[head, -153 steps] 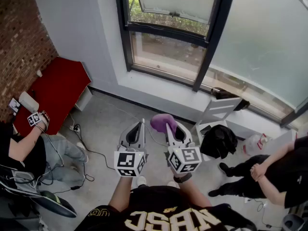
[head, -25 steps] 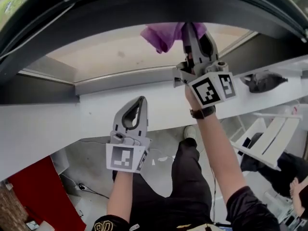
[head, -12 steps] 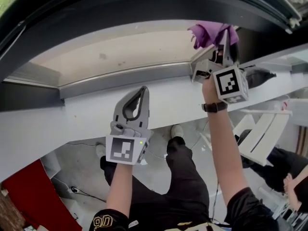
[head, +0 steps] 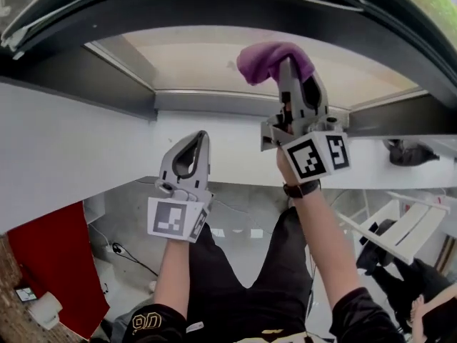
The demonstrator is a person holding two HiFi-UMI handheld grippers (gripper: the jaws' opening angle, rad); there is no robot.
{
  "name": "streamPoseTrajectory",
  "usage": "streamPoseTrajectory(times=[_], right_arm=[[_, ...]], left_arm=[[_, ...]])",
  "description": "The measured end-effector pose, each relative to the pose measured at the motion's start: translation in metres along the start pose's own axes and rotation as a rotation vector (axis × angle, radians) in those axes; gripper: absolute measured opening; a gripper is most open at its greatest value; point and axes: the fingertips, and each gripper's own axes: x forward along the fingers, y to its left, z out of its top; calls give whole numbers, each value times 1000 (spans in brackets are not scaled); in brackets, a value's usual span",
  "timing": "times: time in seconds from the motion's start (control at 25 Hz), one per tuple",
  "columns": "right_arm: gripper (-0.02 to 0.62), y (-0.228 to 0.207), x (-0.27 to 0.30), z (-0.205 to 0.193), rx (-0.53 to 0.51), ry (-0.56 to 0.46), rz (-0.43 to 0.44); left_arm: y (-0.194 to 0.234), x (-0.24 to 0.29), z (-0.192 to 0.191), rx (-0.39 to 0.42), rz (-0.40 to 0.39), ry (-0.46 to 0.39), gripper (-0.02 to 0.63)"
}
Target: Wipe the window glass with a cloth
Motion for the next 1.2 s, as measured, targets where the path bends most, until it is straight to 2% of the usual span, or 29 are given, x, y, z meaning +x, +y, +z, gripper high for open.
streamPoseTrajectory(times=[0.16,0.28,0.4,0.56,0.72,0.88,0.96,1.2], right_arm=[[74,127,81,-84,4,90,202],[74,200,132,-135,22,123,296],[74,237,164,-177,41,155,334],[74,237,181,-194,32,172,312],[74,184,151,-169,27,168,230],[74,86,92,-107,-13,131,110],[74,33,62,-72,-32,101,51],[74,-130,-36,38,-69,-6,-201]], left_arm=[[81,-59,9,25,88,9,15],[120,-90,13,5,149,6,15],[141,-109,13,-15,190,-4,15],[155,-112,17,-46,196,-28,15],[129,-93,18,-38,177,-33,15],[65,-55,19,3,109,-39,15],[27,-32,17,-1,68,-48,15],[-109,42,4,-32,-142,-58,15]])
